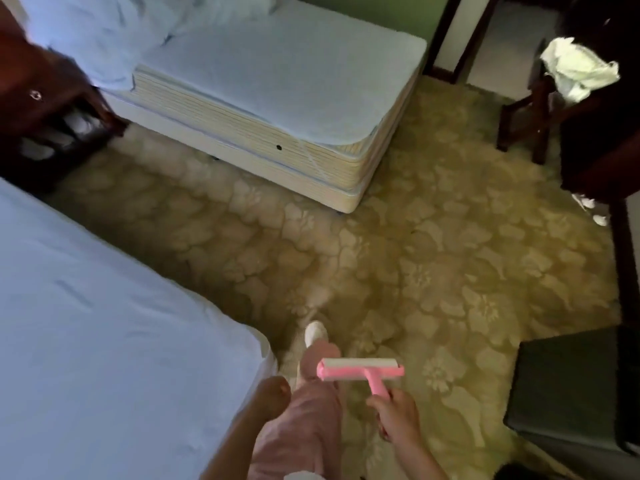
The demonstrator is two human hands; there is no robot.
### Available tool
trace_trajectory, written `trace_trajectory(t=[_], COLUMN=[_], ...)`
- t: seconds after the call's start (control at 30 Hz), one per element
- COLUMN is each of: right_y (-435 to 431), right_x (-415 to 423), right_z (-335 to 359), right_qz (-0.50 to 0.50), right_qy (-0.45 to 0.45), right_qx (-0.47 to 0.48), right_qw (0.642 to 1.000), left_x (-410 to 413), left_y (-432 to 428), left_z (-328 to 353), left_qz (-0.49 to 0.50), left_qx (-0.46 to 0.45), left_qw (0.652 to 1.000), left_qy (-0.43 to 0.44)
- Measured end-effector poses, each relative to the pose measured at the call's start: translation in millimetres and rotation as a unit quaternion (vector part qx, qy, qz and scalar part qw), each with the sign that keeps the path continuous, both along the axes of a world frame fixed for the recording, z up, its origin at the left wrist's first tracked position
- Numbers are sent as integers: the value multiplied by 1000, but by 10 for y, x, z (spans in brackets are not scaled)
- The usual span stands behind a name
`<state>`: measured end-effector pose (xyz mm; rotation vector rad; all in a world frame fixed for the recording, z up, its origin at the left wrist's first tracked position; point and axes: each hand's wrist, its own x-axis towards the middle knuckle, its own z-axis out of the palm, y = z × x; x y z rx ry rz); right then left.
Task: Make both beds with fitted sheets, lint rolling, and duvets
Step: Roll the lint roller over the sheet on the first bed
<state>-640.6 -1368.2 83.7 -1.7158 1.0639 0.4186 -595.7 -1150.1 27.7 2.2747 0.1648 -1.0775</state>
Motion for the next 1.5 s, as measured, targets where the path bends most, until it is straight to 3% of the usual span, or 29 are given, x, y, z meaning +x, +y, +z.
trace_trajectory(t=[0.17, 0.3, 0.6, 0.73, 0.9, 1.1, 1.3, 1.5], right_y=[62, 369, 1519, 2323, 3508, 4746, 6055, 7952], right_x=[2065, 3296, 5533, 6852, 8399, 9422, 10227, 11336], right_z=[389, 677, 155, 147, 552, 672, 156, 37], right_qz=[23, 78, 284, 323, 392, 450, 479, 486], right_qy=[-88, -136, -34, -8, -96, -129, -17, -7], right_qx=[-11, 20, 19, 23, 54, 82, 39, 15], right_qw=[996, 987, 958, 946, 913, 880, 877, 874], left_x=[2035, 2963, 4188, 5334, 6548, 7361, 7932, 9167], left_y=[-123, 79, 1107, 1895, 3043, 4018, 5065, 7242], left_z=[436, 704, 118, 214, 645, 736, 281, 462], left_qz=[120, 210, 321, 373, 457, 535, 504, 540], left_qx=[-44, -44, -8, 7, 50, 37, -2, 27], left_qw=[986, 961, 946, 926, 882, 834, 864, 838], left_qy=[-104, -173, -44, -52, -103, -127, -3, -71])
